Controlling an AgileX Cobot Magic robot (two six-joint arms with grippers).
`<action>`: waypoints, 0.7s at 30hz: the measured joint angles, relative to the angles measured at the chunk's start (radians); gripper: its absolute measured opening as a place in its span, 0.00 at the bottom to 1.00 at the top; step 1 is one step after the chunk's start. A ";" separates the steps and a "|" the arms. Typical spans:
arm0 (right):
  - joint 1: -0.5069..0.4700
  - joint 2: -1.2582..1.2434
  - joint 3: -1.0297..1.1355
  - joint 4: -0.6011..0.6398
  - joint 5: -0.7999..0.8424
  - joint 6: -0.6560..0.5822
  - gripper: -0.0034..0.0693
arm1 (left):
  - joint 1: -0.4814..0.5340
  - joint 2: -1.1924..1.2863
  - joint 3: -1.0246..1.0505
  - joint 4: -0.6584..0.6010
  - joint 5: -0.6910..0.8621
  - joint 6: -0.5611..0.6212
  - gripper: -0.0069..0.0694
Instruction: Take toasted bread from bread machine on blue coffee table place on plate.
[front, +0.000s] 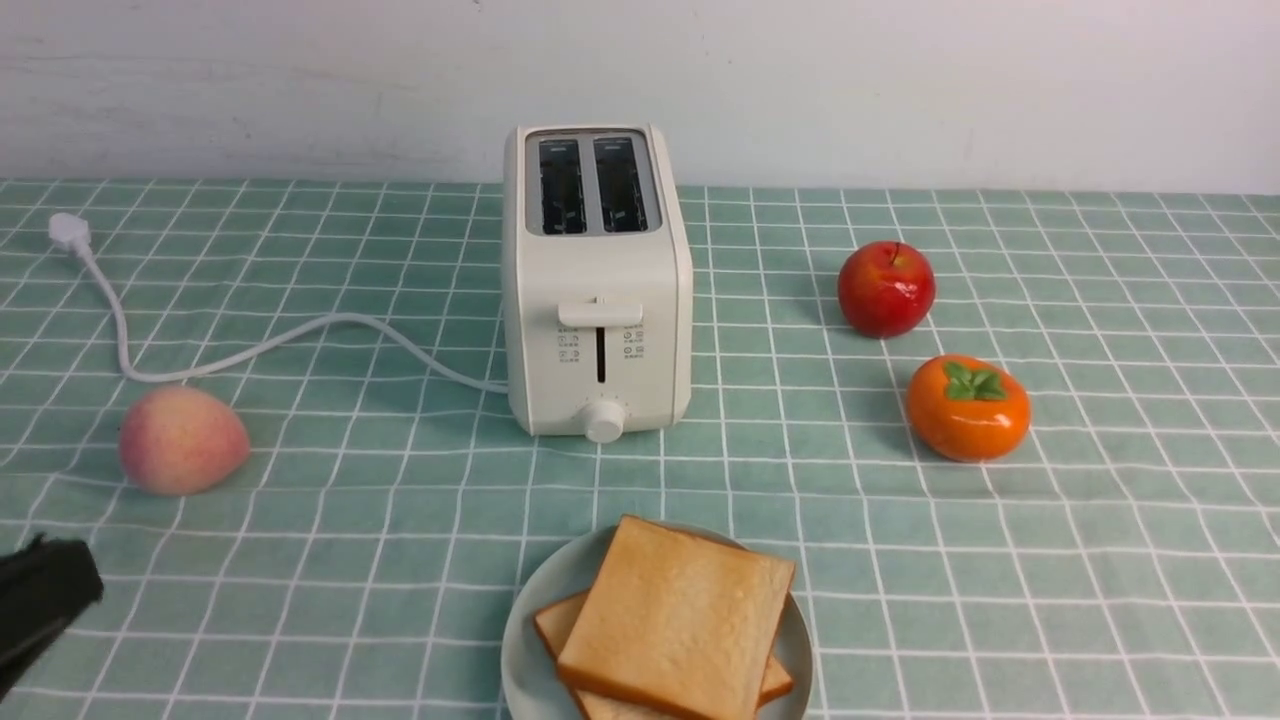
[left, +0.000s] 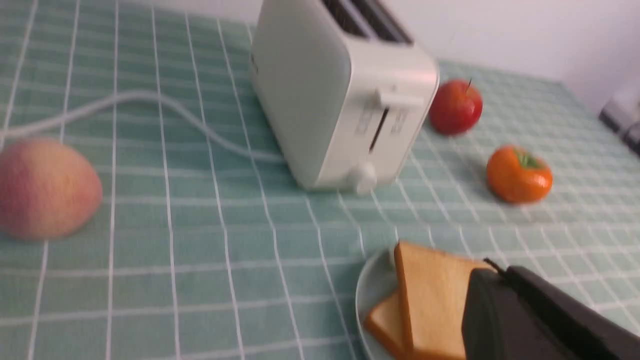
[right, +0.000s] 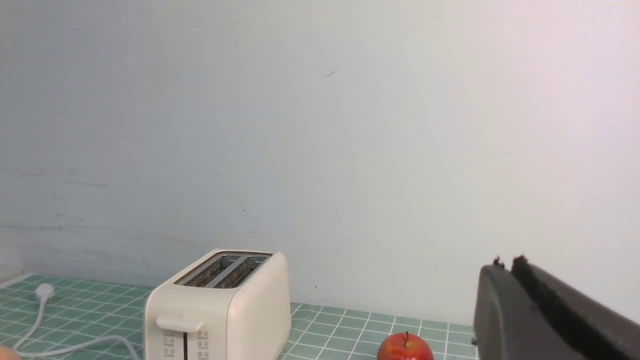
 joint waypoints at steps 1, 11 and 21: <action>0.000 0.000 0.000 0.000 0.000 0.000 0.07 | 0.000 -0.012 0.013 -0.005 -0.036 -0.001 0.07; 0.000 0.000 0.000 0.000 -0.006 0.003 0.09 | 0.000 -0.023 0.033 -0.046 -0.097 -0.001 0.07; 0.000 -0.001 0.000 -0.001 -0.007 0.003 0.10 | 0.000 -0.023 0.042 -0.040 -0.100 -0.001 0.07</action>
